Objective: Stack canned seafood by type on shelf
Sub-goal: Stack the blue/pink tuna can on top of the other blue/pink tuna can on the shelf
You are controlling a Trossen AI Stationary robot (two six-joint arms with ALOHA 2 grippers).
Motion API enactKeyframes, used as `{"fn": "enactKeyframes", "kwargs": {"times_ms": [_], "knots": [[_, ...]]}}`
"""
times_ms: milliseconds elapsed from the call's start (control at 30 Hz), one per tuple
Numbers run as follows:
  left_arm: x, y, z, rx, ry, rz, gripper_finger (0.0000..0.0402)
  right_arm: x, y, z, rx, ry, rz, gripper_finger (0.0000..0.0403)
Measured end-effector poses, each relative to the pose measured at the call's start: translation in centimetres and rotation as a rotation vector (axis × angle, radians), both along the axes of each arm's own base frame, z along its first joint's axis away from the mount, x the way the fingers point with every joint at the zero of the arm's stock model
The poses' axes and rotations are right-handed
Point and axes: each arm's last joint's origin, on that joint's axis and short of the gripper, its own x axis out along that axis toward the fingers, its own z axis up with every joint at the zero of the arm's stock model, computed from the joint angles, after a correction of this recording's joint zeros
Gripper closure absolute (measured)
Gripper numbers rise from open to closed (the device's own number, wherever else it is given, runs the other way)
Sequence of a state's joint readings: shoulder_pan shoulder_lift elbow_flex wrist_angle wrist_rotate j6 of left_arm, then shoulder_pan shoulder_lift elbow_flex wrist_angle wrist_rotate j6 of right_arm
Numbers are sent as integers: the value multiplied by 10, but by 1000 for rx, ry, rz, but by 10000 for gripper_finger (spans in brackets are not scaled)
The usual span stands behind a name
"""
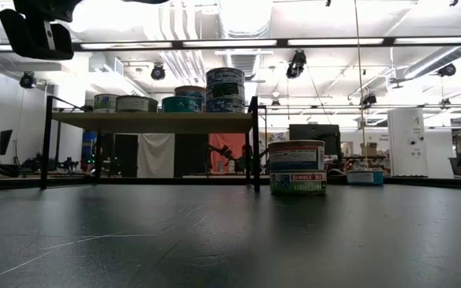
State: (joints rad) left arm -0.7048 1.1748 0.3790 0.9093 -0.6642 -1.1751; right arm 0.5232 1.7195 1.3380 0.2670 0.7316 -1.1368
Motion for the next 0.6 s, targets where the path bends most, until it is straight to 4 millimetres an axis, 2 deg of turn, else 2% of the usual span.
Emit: {"fn": "enactKeyframes", "kwargs": {"times_ms": [200,600], "knots": [[1,1,3,-59,-21,1,219,0,0,-1,124,-15,-12,122],[1,3,8,-98,-68,-3,219,3,-5,-4,-79,49,46,99]]}}
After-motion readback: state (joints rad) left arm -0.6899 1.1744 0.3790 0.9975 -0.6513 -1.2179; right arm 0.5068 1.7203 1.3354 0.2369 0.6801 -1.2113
